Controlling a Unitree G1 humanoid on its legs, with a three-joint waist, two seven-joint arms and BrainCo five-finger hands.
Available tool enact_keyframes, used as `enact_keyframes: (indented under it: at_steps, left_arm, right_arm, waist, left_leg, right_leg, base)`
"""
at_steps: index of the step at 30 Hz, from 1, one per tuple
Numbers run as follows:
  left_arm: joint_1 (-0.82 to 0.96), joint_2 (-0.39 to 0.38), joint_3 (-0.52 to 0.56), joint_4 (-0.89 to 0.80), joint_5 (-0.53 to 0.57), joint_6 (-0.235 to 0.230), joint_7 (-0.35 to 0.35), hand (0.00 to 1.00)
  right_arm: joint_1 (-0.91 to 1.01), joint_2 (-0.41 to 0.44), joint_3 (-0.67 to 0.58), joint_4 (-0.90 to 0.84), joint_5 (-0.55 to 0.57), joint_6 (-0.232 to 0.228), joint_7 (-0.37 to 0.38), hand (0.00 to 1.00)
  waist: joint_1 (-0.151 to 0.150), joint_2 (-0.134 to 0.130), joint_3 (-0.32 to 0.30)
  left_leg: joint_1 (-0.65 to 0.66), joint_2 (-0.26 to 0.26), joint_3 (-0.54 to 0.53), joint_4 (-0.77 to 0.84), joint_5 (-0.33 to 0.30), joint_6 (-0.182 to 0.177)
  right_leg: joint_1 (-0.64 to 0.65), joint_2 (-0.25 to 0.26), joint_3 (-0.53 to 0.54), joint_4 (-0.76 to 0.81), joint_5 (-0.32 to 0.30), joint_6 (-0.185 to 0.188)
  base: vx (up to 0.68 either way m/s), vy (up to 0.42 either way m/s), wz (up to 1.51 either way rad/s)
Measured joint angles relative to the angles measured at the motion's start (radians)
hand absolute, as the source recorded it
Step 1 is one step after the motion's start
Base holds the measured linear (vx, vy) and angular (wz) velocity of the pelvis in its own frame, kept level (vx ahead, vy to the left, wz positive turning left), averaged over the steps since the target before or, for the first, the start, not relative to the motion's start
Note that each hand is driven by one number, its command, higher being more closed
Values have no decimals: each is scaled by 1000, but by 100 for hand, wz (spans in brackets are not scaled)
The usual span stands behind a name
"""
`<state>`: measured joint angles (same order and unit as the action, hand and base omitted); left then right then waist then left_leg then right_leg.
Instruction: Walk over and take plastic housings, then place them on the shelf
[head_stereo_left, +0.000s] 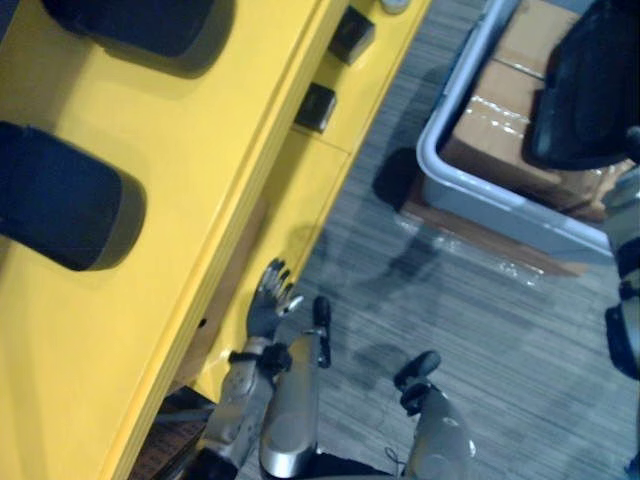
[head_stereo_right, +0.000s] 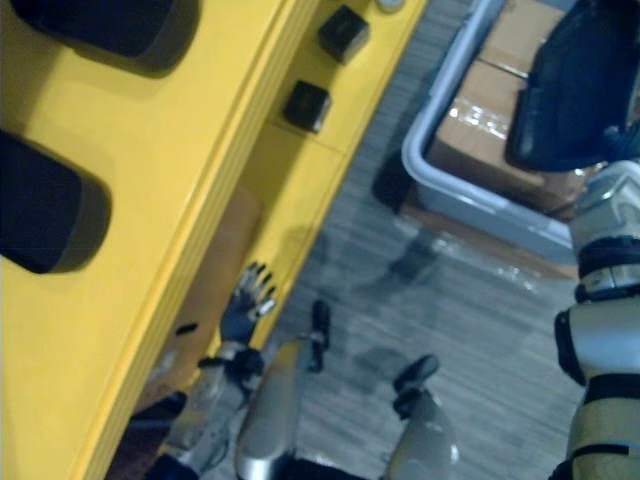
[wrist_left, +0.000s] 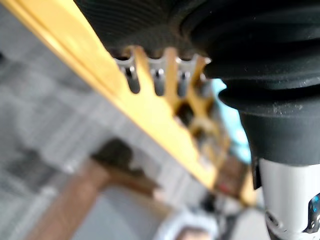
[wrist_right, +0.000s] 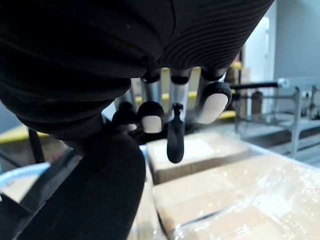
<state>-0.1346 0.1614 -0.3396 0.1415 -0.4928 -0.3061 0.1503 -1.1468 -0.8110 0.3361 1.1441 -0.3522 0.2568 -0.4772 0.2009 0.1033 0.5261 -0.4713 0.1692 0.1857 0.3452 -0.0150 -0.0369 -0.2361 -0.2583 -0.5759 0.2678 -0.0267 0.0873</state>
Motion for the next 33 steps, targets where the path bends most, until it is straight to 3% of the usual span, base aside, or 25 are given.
enact_keyframes:
  at_steps: [2, 7, 16, 22, 28, 33]
  left_arm:
    - [-100, 1, -8, 18, 4, 1, 18, 0]
    - [-356, -3, -19, 108, -7, 13, 72, 0]
    - [-505, -52, 8, 243, -53, 48, 158, 0]
    - [-574, -62, 29, 293, -90, 53, 197, 0]
    - [-608, -71, 54, 324, -91, 52, 203, 0]
    - [-587, -93, 46, 324, -100, 51, 202, 0]
  right_arm:
    - [-3, 27, 0, 0, 1, -6, -27, 100]
    - [-40, 104, -2, -41, 2, -22, -131, 100]
    - [-58, 189, -23, -139, -20, -35, -223, 100]
    - [-76, 230, -23, -156, -22, -36, -235, 100]
    - [-88, 244, -26, -124, 57, 56, -155, 100]
    - [-101, 244, -49, -61, 137, 68, -168, 100]
  waist:
    - [-3, -18, -1]
    - [-52, -50, -2]
    - [-103, -79, -2]
    - [-126, -85, -1]
    - [-132, -90, -1]
    - [-122, -90, -1]
  left_leg:
    - [0, 13, 16, -18, 15, -5]
    - [-3, 30, 43, -51, 46, -8]
    - [-4, 48, 85, -63, 63, -10]
    - [-9, 48, 102, -75, 74, -7]
    - [-33, 45, 98, -82, 86, -2]
    - [-36, 26, 96, -112, 105, 2]
  right_leg:
    - [-16, 13, 9, -8, 13, -13]
    - [-47, 38, 40, -40, 43, -26]
    - [-78, 70, 84, -62, 75, -42]
    - [-99, 73, 108, -77, 97, -45]
    - [-119, 75, 106, -87, 108, -44]
    - [-133, 63, 103, -87, 111, -41]
  base:
    - [-71, -46, -24]
    - [-78, -16, -20]
    - [-29, 4, -15]
    - [-9, 28, -10]
    - [-3, 18, 1]
    - [9, 23, 6]
